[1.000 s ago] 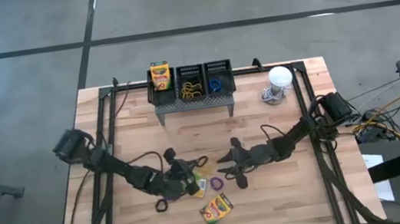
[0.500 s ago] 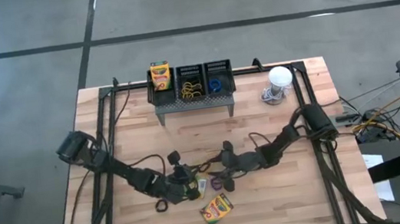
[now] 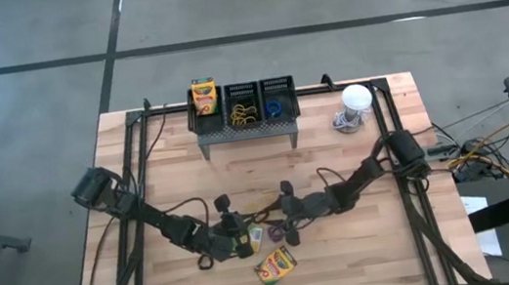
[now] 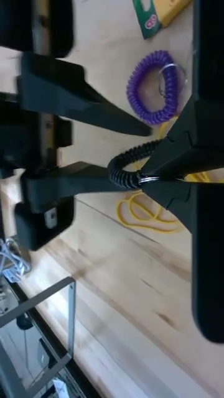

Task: Pick & Place Office Desk Supplies
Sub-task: Put the black spring keychain in the right black bin on the shelf

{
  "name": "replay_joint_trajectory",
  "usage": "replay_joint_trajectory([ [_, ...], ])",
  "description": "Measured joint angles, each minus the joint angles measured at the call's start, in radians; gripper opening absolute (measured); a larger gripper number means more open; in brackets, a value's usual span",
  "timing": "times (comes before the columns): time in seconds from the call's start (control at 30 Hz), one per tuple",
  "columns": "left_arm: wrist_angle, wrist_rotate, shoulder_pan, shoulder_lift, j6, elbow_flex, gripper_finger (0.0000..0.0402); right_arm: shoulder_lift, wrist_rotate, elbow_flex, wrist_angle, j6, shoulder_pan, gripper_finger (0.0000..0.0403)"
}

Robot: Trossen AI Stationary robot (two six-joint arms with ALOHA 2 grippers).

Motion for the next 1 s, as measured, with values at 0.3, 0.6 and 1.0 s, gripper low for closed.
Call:
replay_joint_trajectory([
  [0.3,0.001,0.016,0.001,0.000,-0.006,-0.005,0.0067,0.001,0.014,-0.002,-0.015,-0.015,0.001,0.0024],
  [0.6,-0.160,0.023,-0.010,-0.059,-0.045,-0.006,0.0220,-0.234,0.124,-0.002,-0.394,-0.037,0.014,0.0022],
  [1.0,-0.459,-0.056,-0.039,-0.212,-0.371,-0.058,0.0234,-0.654,0.342,0.270,-1.077,-0.101,-0.310,0.0023],
])
